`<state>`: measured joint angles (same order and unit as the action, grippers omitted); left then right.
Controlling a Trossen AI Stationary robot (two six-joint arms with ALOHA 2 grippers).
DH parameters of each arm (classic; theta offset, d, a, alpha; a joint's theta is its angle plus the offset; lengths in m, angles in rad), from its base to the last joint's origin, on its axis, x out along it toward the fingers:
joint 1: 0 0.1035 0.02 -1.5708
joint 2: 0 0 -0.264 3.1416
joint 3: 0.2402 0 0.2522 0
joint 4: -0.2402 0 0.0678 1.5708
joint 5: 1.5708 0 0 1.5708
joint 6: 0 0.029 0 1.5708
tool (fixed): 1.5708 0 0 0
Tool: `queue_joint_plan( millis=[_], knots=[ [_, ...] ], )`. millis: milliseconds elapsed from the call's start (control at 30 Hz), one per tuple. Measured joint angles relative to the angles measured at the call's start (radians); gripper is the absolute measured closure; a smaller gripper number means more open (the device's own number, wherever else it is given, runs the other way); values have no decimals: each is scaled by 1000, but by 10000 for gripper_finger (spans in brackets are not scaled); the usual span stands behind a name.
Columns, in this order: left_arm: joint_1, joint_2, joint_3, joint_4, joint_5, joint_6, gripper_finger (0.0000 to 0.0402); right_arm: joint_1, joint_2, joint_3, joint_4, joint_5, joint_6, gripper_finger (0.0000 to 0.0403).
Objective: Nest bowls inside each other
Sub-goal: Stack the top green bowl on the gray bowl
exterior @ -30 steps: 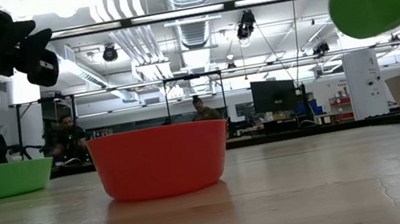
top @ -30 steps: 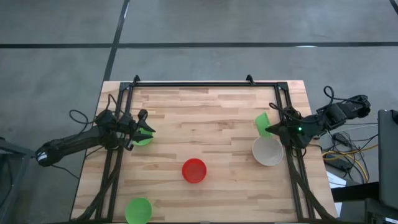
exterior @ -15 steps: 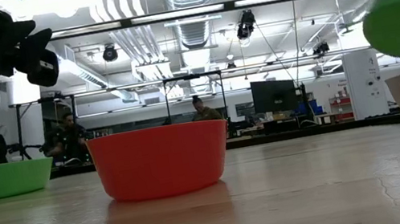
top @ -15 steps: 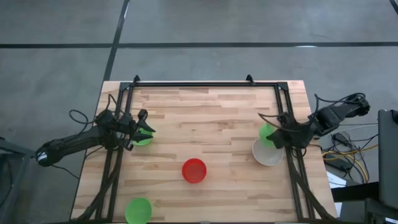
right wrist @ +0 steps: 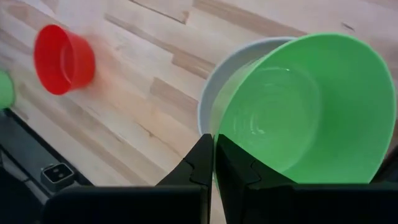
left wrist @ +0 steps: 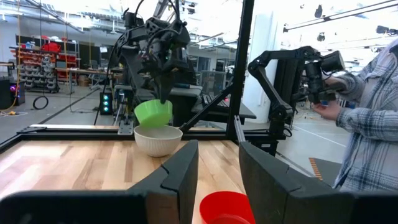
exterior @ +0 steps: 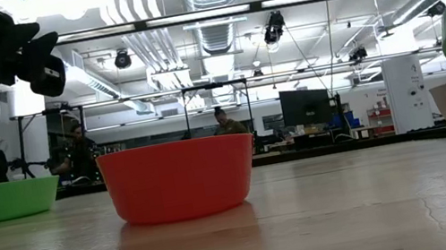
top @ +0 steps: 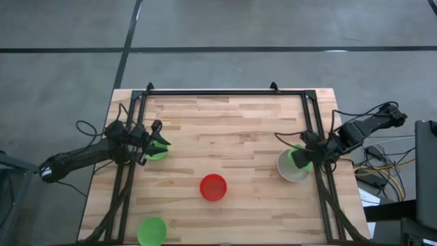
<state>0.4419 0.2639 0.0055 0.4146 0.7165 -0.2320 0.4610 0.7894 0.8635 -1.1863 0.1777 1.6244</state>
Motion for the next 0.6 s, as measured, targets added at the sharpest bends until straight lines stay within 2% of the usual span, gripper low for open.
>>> queue_joint_plan(
  millis=[600],
  knots=[
    [0, 0, 0, 0, 0, 0, 280, 0, 194, 0, 14, -31, 19, 394]
  ],
)
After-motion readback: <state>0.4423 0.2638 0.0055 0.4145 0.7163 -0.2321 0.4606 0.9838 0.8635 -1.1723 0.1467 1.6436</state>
